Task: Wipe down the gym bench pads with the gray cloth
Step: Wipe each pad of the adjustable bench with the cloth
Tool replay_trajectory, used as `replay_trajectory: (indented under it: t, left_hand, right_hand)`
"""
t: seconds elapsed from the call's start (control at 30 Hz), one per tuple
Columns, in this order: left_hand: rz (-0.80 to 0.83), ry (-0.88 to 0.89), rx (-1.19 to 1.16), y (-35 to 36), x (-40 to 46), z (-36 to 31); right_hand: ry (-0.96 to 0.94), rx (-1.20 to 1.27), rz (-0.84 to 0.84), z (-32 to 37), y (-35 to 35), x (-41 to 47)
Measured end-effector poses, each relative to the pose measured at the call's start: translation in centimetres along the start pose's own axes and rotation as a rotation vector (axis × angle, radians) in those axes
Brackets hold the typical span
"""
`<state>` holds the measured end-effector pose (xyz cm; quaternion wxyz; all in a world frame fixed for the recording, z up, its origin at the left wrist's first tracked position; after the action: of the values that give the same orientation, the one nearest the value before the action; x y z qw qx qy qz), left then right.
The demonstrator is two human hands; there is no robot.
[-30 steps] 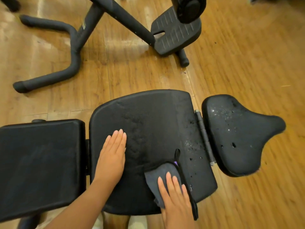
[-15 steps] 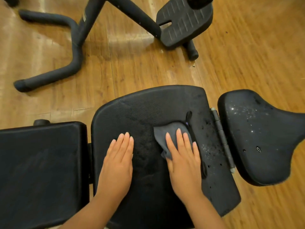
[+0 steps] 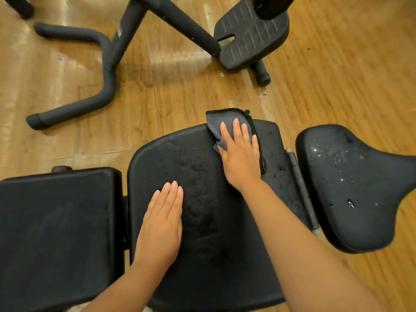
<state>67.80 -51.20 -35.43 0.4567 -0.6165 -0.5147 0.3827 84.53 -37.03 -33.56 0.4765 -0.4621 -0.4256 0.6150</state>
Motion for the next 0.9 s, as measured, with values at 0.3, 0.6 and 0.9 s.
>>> replay_trajectory:
  t: [0.3, 0.6, 0.9]
  left_hand:
    - [0.072, -0.019, 0.049, -0.5, 0.2, 0.0]
    - [0.069, -0.064, 0.187, -0.5, 0.2, -0.4]
    - [0.045, -0.147, 0.128, -0.5, -0.1, -0.1]
  right_hand:
    - [-0.038, 0.002, 0.069, -0.4, 2.1, -16.9]
    - [-0.047, -0.018, 0.133, -0.9, 4.1, -25.7]
    - [-0.081, 0.008, 0.052, 0.1, 2.0, -10.9]
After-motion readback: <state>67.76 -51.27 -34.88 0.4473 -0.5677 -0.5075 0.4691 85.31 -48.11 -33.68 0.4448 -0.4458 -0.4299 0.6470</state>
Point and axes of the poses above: each hand's wrist, its own x-axis towards the middle knuckle, its own y-axis out of the palm, z = x × y, the point moved 3 cm from there along x, towards the middle knuckle, and after that the axes turned 2 degrees about z, right-handed, at the moved point
